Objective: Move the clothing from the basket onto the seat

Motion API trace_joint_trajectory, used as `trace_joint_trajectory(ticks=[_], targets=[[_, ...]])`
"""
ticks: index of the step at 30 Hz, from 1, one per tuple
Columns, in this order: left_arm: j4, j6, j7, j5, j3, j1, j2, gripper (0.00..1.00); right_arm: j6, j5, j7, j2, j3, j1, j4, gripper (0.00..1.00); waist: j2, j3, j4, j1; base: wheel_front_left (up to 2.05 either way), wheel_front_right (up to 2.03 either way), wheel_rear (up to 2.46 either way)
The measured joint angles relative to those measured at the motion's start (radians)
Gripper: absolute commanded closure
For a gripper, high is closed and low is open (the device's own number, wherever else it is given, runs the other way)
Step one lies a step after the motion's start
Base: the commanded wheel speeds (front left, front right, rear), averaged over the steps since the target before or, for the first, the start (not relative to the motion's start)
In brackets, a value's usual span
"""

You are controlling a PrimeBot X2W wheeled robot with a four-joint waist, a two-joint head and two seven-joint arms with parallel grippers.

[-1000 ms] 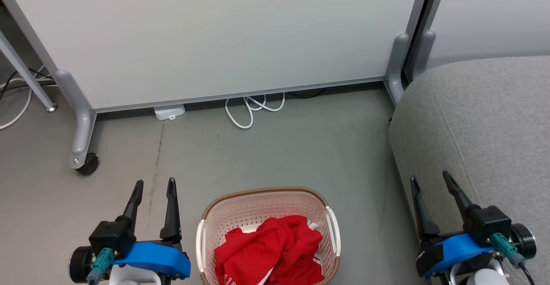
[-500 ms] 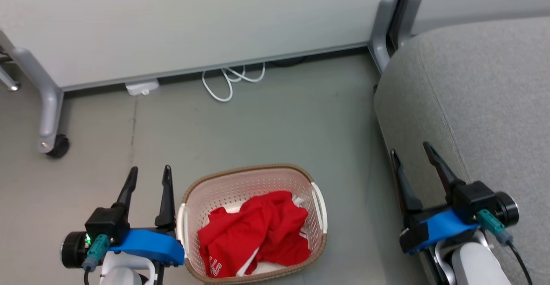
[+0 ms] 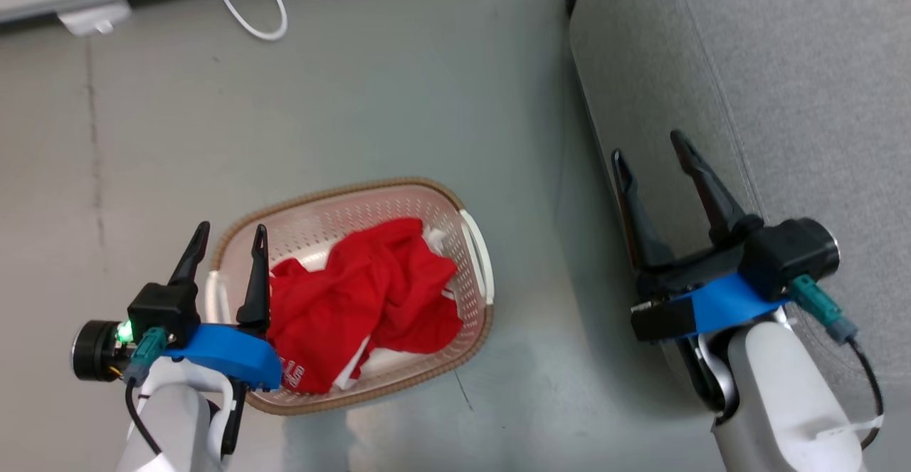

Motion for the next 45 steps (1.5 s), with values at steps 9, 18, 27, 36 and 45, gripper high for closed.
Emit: trace_joint_trajectory(ticks=[9, 18, 27, 36, 45], targets=[[0.123, -0.005, 0.005, 0.050, -0.125, -0.126, 0.087, 0.00, 0.000, 0.058, 0.000, -0.001, -0.025, -0.096, -0.062, 0.00, 0.0000, 0.184, -0.070, 0.0001, 0.00, 0.00, 0.00], [0.222, -0.006, 0.049, 0.045, -0.263, -0.239, 0.178, 0.00, 0.000, 0.073, 0.000, -0.001, -0.019, -0.170, -0.113, 0.00, -0.0001, 0.346, -0.126, 0.0001, 0.00, 0.00, 0.00], [0.308, -0.006, 0.094, 0.019, -0.327, -0.313, 0.223, 0.00, 0.000, 0.071, 0.000, -0.001, 0.037, -0.195, -0.128, 0.00, 0.0000, 0.440, -0.156, 0.0000, 0.00, 0.00, 0.00], [0.384, -0.005, 0.148, 0.011, -0.334, -0.378, 0.223, 0.00, 0.000, 0.075, 0.000, -0.001, 0.075, -0.218, -0.139, 0.00, 0.0000, 0.488, -0.161, 0.0000, 0.00, 0.00, 0.00], [0.445, 0.003, 0.177, -0.006, -0.340, -0.407, 0.211, 1.00, 0.000, 0.090, 0.000, -0.001, 0.088, -0.230, -0.139, 0.00, 0.0000, 0.500, -0.163, -0.0001, 0.00, 0.00, 0.00]])
